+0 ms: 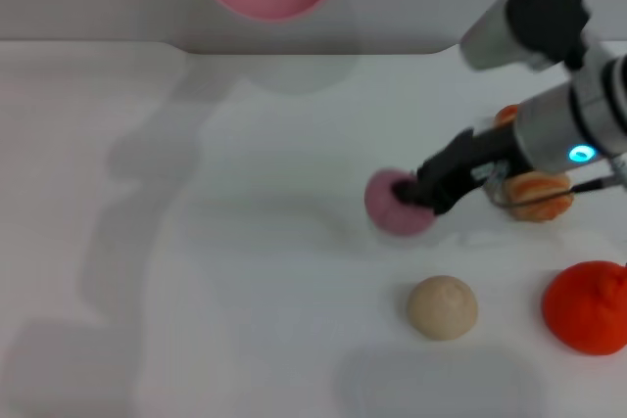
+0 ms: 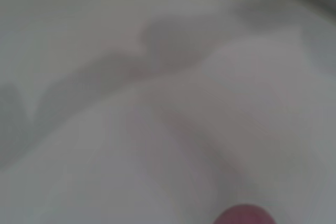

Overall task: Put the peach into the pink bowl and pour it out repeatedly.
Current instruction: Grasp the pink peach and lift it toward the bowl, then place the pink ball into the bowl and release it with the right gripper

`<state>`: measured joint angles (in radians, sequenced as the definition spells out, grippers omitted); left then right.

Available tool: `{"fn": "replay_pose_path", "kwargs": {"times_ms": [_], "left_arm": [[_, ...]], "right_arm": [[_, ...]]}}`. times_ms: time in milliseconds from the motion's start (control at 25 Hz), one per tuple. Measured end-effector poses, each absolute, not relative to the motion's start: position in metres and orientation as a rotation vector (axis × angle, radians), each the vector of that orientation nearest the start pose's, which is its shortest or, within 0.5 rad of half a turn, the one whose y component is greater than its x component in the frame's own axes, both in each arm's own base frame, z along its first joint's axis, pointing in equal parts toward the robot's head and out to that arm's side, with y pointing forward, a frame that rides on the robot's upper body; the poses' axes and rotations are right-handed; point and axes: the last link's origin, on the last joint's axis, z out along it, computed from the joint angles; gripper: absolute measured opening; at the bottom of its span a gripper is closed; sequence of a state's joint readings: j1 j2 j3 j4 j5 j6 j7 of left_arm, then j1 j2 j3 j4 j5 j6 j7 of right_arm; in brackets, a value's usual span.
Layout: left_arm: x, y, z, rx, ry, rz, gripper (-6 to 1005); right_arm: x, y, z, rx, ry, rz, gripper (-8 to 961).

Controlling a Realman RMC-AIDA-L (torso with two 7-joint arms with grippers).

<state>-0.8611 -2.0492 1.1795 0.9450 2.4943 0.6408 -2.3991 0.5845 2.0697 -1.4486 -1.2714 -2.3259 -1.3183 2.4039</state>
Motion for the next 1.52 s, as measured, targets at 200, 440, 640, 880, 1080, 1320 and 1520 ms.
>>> {"fn": "replay_pose_path", "kwargs": {"times_ms": [200, 440, 640, 880, 1080, 1320, 1520], "left_arm": [[-0.133, 0.495, 0.037, -2.134, -0.588, -0.176, 47], [-0.135, 0.481, 0.028, -2.245, -0.608, -0.070, 47], [-0.131, 0.468, 0.019, -2.356, -0.626, 0.026, 47], [-0.125, 0.448, 0.002, -2.493, -0.614, 0.158, 47], [-0.123, 0.441, -0.007, -2.539, -0.598, 0.211, 47], [-0.120, 0.438, -0.014, -2.559, -0.581, 0.235, 47], [-0.119, 0.439, -0.014, -2.558, -0.576, 0.232, 47]], "right_arm": [[0.136, 0.367, 0.012, -2.637, 0.624, 0.004, 39], [0.115, 0.367, 0.047, -2.539, 0.493, 0.117, 62], [0.091, 0.365, 0.059, -2.515, 0.370, 0.163, 88], [0.072, 0.367, 0.053, -2.520, 0.264, 0.185, 119], [0.068, 0.371, 0.037, -2.555, 0.233, 0.171, 145], [0.069, 0.382, 0.021, -2.606, 0.271, 0.137, 176], [0.068, 0.385, 0.021, -2.590, 0.257, 0.149, 286]]}}
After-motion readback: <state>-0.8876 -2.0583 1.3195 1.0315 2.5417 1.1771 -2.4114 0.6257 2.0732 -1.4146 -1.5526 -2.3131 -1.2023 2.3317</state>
